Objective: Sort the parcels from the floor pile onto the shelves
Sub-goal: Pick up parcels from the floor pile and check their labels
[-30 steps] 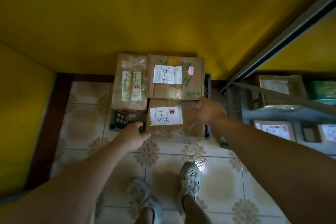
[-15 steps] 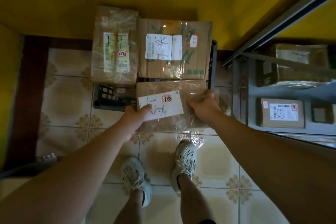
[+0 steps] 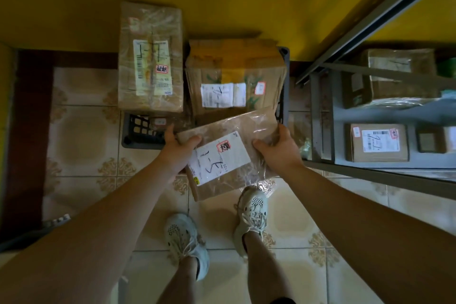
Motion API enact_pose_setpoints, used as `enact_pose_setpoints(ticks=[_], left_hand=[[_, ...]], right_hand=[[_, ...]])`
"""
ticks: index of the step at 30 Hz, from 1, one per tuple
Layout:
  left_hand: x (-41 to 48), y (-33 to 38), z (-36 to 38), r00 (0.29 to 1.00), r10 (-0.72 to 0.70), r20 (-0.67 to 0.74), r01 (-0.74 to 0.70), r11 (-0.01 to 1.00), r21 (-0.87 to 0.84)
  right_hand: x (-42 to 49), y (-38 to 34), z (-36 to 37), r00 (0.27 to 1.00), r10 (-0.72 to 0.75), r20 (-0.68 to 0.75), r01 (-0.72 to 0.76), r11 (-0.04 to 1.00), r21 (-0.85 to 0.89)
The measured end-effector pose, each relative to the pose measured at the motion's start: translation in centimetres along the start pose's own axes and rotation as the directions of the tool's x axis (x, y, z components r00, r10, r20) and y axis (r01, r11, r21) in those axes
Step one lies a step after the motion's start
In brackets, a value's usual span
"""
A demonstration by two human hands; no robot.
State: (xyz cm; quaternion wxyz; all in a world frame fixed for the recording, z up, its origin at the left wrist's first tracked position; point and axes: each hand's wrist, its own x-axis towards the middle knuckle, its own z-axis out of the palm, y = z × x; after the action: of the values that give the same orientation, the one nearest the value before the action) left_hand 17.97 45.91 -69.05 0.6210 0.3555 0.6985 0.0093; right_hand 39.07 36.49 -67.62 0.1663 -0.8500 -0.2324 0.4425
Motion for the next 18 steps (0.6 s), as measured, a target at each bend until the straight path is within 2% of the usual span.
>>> enact_pose_setpoints(ticks=[5, 9, 12, 13, 15, 17, 18], left_hand=[[-0.8, -0.8, -0.9, 0.998, -0.035, 0.055, 0.035, 0.999, -0.001], [-1.5, -1.6, -1.7, 0.999, 0.020, 0.033, -0.021, 1.000, 0.017], [-1.9, -2.4, -2.1, 0.999, 0.042, 0.007, -0.043, 0.999, 0.021], [-2.1, -2.6, -2.2, 0.999, 0.046, -0.001, -0.046, 0.999, 0.022], [-2.3, -3.1, -2.3, 0.999, 0.047, -0.012, -0.047, 0.999, 0.000], [-2.4, -3.5, -2.4, 0.999, 0.047, -0.009, -0.047, 0.999, -0.012], [-2.5, -3.7, -2.4, 0.999, 0.046, -0.002, -0.046, 0.999, -0.020]], right_hand=[[-0.3, -1.6, -0.6, 0.996, -0.090, -0.004, 0.089, 0.992, -0.089], [-0.1, -2.4, -0.4, 0.990, -0.143, 0.003, 0.142, 0.978, -0.151], [-0.1, -2.0, 0.1, 0.997, -0.075, -0.029, 0.068, 0.979, -0.191], [-0.4, -1.7, 0.4, 0.998, -0.014, -0.062, 0.004, 0.988, -0.154], [-1.0, -1.0, 1.3, 0.984, 0.155, -0.091, -0.147, 0.985, 0.088], [-1.8, -0.3, 2.3, 0.961, 0.274, -0.024, -0.248, 0.901, 0.357], [-2.0, -0.1, 2.9, 0.956, 0.294, 0.009, -0.269, 0.862, 0.431]])
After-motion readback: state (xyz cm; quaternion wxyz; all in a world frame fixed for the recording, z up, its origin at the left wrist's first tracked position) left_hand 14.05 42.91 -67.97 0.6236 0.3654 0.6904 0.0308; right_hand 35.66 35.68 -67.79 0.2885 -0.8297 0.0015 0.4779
